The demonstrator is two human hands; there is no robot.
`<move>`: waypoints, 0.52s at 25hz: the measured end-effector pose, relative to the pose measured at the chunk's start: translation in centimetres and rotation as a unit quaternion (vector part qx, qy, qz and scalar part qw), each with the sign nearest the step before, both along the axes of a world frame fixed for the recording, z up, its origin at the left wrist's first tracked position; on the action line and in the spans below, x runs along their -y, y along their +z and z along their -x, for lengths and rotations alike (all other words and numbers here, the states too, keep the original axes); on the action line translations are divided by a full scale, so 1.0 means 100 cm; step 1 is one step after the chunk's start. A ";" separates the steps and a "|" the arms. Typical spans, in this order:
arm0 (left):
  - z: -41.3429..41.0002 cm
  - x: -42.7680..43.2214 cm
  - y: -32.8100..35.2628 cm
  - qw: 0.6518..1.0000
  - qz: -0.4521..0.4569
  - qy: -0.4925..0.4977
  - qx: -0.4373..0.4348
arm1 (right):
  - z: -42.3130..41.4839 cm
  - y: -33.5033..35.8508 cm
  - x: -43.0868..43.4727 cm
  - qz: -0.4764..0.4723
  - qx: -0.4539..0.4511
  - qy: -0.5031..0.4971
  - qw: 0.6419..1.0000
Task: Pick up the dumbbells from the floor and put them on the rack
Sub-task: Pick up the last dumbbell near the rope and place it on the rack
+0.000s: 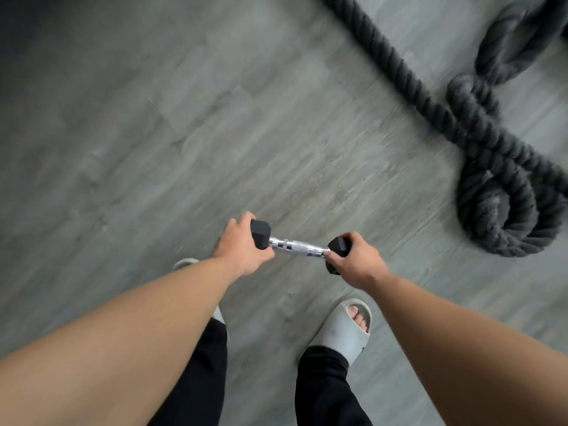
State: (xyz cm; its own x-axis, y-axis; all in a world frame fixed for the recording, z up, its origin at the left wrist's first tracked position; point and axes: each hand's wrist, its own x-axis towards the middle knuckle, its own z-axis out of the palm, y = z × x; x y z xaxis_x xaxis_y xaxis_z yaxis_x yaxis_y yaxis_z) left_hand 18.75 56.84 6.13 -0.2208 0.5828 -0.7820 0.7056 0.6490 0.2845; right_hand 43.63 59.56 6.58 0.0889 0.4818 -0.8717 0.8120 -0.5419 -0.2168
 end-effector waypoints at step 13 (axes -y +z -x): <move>0.197 -0.085 0.428 0.983 -0.174 0.007 -0.059 | 0.191 0.404 -0.101 -0.158 -0.069 0.016 0.985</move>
State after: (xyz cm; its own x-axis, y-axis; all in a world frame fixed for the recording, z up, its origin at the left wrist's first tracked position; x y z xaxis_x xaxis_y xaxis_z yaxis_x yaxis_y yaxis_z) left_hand -0.91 65.37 48.91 -0.3084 0.8064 -0.5046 0.7384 0.5373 0.4075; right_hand 24.50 69.65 46.94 -0.0384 0.7315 -0.6808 0.7784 -0.4053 -0.4794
